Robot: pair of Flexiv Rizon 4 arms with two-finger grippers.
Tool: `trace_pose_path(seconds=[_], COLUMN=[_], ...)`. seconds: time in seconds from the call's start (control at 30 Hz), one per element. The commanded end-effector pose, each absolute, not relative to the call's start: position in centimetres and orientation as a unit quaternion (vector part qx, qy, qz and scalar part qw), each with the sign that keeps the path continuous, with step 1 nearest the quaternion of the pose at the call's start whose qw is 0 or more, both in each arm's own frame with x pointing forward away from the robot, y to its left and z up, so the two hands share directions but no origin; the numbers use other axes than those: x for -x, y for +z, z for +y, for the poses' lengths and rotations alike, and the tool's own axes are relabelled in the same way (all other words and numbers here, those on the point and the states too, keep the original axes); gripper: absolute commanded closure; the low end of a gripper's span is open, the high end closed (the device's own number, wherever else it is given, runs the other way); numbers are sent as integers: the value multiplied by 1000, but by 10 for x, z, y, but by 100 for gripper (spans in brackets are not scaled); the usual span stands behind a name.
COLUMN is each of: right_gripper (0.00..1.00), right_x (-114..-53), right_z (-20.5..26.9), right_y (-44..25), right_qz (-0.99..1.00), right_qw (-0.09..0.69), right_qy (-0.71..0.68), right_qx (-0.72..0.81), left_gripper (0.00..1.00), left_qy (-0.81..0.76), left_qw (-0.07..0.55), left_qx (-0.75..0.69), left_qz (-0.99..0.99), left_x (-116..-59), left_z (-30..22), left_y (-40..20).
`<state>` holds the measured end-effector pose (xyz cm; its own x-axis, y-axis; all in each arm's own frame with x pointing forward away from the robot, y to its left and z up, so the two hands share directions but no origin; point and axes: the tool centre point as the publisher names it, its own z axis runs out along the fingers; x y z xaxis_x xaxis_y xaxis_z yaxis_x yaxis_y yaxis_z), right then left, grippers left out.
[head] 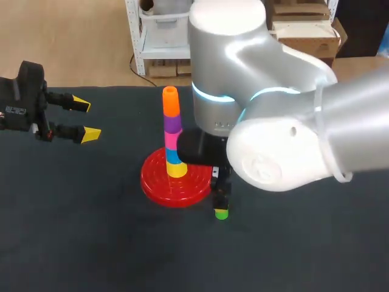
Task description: Pick up and stack the cylinders on the red base in this order: pink,purple,orange,green
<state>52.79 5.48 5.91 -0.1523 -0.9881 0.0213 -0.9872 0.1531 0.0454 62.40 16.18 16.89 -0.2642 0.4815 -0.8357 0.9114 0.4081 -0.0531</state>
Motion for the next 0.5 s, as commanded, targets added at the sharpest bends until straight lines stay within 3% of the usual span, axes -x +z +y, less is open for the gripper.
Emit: trace_pose_path(seconds=[0.03, 0.5], right_gripper=[0, 0], right_x=[-526, -524], right_z=[54, 57], right_y=[54, 38], right_qz=[-760, -767], right_qw=[25, 38], right_qy=[-12, -11], right_qx=[-649, -641], left_gripper=[0, 0], left_qy=[-279, -279], left_qw=[387, 387], left_qx=[-469, -469], left_qz=[743, 743], left_x=[-626, -626], left_z=[163, 163], left_y=[167, 167])
